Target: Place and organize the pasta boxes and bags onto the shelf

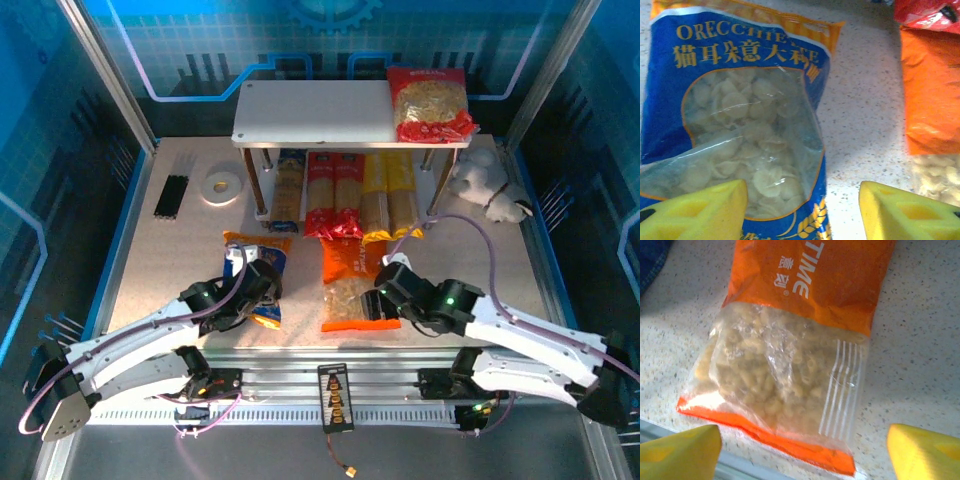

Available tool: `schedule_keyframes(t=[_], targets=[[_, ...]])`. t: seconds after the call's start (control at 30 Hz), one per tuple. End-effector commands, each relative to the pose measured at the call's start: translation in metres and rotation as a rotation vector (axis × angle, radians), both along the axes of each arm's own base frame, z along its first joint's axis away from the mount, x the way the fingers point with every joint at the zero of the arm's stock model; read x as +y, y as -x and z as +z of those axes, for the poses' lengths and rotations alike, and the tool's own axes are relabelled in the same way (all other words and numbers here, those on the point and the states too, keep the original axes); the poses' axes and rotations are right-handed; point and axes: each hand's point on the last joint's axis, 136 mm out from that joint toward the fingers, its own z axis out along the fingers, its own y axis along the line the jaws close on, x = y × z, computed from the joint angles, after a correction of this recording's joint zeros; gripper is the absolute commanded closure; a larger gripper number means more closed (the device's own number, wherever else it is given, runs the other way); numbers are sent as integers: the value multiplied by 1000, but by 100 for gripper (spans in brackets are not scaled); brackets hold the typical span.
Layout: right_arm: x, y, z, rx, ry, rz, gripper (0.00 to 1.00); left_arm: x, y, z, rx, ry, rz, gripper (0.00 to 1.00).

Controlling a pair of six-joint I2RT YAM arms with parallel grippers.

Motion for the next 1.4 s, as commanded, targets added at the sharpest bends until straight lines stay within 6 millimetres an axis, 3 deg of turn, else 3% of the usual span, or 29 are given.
schedule_keyframes(t=[0.0,0.1,0.2,0.3,0.6,0.9,1.07,1.23,1.37], targets=[[19,-16,-1,-38,-50,-49,10,13,4,1,-3,-35,42,38],[27,-23,-15,-24,-18,-68,2,12,5,1,-7,-19,37,37],[30,-32,-27,-19,4,-125,0,10,6,1,-5,-9,31,37],[30,-43,-34,-47,33,-179,0,9,6,1,-7,-2,23,38],[56,-71,-44,-74,67,-154,0,12,9,3,-24,12,22,38],[55,-90,-76,2,145,-198,0,15,9,1,-27,0,23,37],[58,-91,-86,27,168,-180,0,16,9,2,-30,-9,20,37],[57,-81,-94,59,149,-153,15,18,9,3,-33,-16,21,37],[50,-64,-101,105,128,-127,37,17,8,3,-35,-13,20,37]])
